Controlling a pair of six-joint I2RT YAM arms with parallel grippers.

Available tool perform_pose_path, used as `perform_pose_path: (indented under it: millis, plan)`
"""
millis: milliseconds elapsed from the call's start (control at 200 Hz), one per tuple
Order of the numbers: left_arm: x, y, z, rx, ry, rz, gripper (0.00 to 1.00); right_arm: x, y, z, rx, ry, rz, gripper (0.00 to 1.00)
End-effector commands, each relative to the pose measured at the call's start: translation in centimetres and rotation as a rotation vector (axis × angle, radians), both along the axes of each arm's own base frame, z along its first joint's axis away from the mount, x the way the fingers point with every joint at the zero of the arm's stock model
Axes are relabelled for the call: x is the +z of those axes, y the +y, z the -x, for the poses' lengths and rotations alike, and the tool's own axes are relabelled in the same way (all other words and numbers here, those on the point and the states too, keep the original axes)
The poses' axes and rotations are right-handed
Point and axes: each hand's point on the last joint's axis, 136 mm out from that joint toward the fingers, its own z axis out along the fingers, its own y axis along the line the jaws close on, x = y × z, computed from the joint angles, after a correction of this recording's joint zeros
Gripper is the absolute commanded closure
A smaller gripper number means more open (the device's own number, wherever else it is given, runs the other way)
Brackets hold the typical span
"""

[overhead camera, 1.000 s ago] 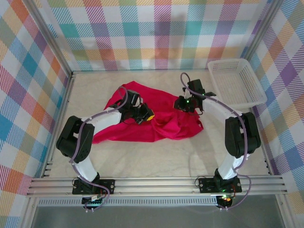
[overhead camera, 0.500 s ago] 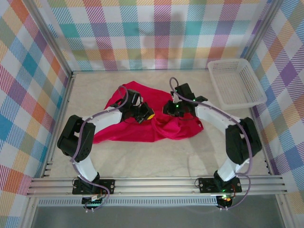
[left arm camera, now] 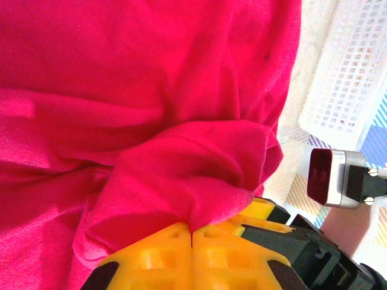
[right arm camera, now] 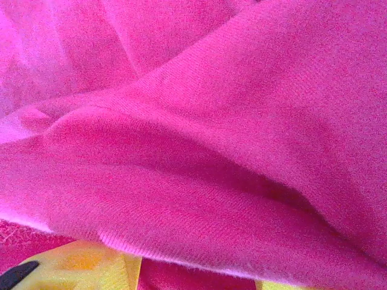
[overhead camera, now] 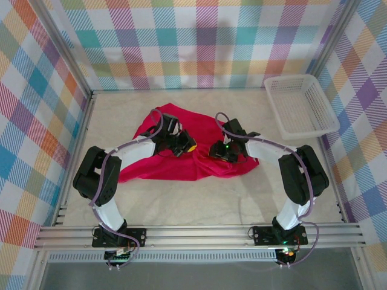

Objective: Fold the inside-out t-shirt

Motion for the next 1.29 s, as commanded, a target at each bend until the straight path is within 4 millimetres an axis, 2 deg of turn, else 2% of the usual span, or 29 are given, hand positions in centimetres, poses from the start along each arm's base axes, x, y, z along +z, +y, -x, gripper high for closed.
perform_pose_path:
  millis: [0, 135, 230, 340, 360, 525, 760, 875, 960, 1055, 1130, 1220, 1290]
  plan:
    - [0.8, -0.3, 0.3, -0.006, -0.015, 0.002, 1.0, 0.8, 0.5, -1.2, -0.038, -0.032, -0.025, 0.5]
    - [0.9, -0.3, 0.3, -0.007, -0.016, 0.003, 1.0, 0.3, 0.2, -2.3, -0.091, -0.018, 0.007, 0.55]
    - [1.1, -0.2, 0.4, -0.008, -0.019, -0.001, 1.0, 0.0, -0.1, -2.8, -0.119, -0.007, 0.035, 0.75]
    - [1.5, -0.2, 0.5, -0.013, -0.027, -0.001, 1.0, 1.5, 0.1, -2.9, -0.113, -0.013, 0.025, 0.97]
    - [1.5, -0.2, 0.5, -0.013, -0.027, -0.002, 1.0, 2.0, 0.2, -2.9, -0.108, -0.019, 0.021, 1.0]
    - [2.2, 0.0, -0.3, -0.01, -0.04, -0.001, 1.0, 7.8, 0.4, -1.5, -0.057, -0.083, -0.05, 1.0]
    - [4.4, 0.1, -3.5, -0.007, -0.073, 0.004, 1.0, 16.3, 0.8, 1.9, 0.035, -0.12, -0.299, 1.0]
    - [5.0, -0.2, -4.4, -0.012, -0.076, 0.01, 1.0, 19.7, 0.4, 2.2, 0.034, -0.137, -0.44, 1.0]
    - [5.6, -0.4, -4.7, -0.014, -0.082, 0.022, 1.0, 21.3, -0.1, 1.9, 0.028, -0.15, -0.5, 1.0]
    - [6.1, -0.4, -4.5, -0.014, -0.088, 0.029, 1.0, 21.7, -1.5, 0.7, -0.008, -0.153, -0.528, 1.0]
    - [6.5, -0.4, -4.2, -0.011, -0.093, 0.039, 1.0, 21.1, -3.1, -0.9, -0.065, -0.142, -0.549, 1.0]
    - [7.1, -1.1, -3.8, -0.02, -0.1, 0.066, 1.0, 18.6, -5.6, -3.8, -0.167, -0.148, -0.461, 1.0]
    - [7.4, -1.9, -3.5, -0.031, -0.104, 0.081, 1.0, 16.3, -7.6, -6.5, -0.218, -0.183, -0.281, 1.0]
